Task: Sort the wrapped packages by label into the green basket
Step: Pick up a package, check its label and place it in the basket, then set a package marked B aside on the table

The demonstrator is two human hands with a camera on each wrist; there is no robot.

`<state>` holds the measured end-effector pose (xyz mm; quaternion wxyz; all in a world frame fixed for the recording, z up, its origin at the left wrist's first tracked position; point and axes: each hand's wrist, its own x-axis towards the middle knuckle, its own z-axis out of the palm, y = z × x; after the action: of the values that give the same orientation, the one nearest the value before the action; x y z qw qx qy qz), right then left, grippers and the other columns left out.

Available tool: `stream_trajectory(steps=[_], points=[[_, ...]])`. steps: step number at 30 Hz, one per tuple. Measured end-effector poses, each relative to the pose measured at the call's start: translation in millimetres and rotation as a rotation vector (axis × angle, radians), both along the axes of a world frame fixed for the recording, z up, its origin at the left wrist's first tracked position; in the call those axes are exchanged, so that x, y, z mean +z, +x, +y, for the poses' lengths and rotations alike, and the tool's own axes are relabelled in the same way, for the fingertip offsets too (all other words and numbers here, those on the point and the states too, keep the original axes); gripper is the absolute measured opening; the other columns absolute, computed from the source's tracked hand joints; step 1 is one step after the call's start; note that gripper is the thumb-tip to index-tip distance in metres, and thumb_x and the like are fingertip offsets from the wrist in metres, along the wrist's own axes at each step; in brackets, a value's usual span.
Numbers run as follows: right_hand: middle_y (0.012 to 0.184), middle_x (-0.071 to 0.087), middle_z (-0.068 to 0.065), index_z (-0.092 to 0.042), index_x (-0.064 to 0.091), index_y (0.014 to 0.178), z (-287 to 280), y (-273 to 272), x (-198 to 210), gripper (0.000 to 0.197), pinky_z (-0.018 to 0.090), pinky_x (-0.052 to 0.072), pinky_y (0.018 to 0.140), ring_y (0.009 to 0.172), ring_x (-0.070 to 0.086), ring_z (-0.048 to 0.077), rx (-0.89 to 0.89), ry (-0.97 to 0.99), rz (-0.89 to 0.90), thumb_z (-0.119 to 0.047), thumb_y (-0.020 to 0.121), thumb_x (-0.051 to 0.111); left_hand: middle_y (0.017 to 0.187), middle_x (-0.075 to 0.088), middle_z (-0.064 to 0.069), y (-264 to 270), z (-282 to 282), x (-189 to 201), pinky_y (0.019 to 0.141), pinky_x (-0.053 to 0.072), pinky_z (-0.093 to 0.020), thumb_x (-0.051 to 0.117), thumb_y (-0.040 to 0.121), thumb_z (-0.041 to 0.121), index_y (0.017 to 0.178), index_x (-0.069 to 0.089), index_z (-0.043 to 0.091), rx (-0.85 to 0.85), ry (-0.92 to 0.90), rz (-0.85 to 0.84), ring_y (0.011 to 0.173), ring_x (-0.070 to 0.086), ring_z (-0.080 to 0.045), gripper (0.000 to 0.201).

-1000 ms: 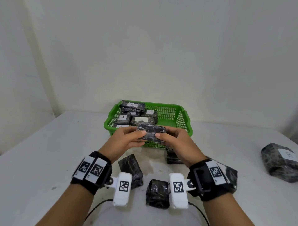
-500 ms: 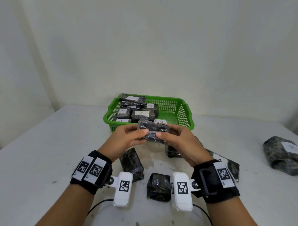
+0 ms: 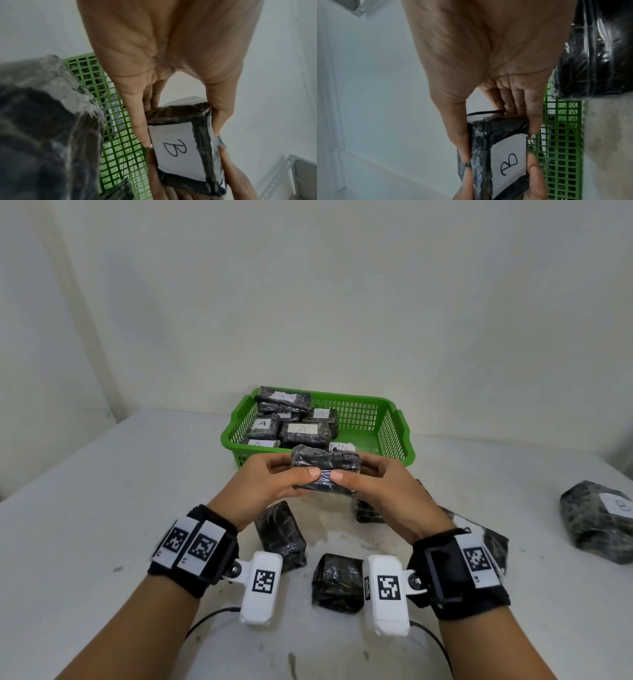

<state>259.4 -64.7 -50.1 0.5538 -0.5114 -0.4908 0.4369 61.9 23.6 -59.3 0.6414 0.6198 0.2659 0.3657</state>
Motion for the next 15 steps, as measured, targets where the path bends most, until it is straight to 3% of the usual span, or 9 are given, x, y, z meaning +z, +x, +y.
stream_trajectory(steps=[4,7,10,13,15], points=[[0.115,0.08,0.007,-0.007,0.074,0.119,2.0,4.7,-1.8,0.035,0.038,0.055,0.103,0.112,0.075,0.025,-0.013,0.008,0.01,-0.009,0.085,0.082,0.12,0.073,-0.013,-0.1,-0.2,-1.3,0.098,0.056,-0.039,0.083,0.064,0.034,0.121,0.067,0.001,-0.018,-0.023,-0.013,0.114,0.069,-0.028,0.068],[0.118,0.079,0.008,-0.007,0.07,0.126,4.0,5.7,-3.7,0.05,0.036,0.055,0.104,0.116,0.073,0.026,-0.012,0.014,0.026,-0.008,0.079,0.087,0.12,0.073,-0.014,-1.2,3.1,-2.7,0.106,0.049,-0.052,0.087,0.061,0.033,0.12,0.069,0.005,0.034,0.035,0.012,0.116,0.068,-0.031,0.068],[0.121,0.078,0.008,-0.007,0.067,0.127,4.3,4.7,-2.5,0.061,0.034,0.057,0.099,0.115,0.073,0.023,0.024,-0.021,0.06,-0.024,0.073,0.089,0.122,0.073,-0.007,-5.8,4.6,-0.9,0.107,0.049,-0.047,0.09,0.056,0.028,0.124,0.066,0.013,0.04,0.094,0.02,0.118,0.067,-0.024,0.074],[0.11,0.079,0.009,-0.005,0.071,0.118,0.2,1.6,0.8,0.05,0.028,0.06,0.086,0.101,0.075,0.019,0.081,-0.068,0.115,-0.042,0.084,0.074,0.129,0.069,-0.004,-7.7,1.2,3.1,0.103,0.052,-0.038,0.095,0.053,0.006,0.131,0.058,0.016,-0.015,0.144,0.026,0.124,0.063,-0.02,0.087],[0.111,0.079,0.013,-0.002,0.072,0.117,0.0,-0.3,0.1,0.041,0.031,0.062,0.086,0.099,0.075,0.022,0.051,-0.068,0.145,-0.031,0.089,0.071,0.134,0.065,-0.006,-7.8,-0.7,4.0,0.101,0.053,-0.036,0.091,0.057,-0.007,0.138,0.053,0.013,-0.081,0.147,0.041,0.127,0.06,-0.021,0.091]])
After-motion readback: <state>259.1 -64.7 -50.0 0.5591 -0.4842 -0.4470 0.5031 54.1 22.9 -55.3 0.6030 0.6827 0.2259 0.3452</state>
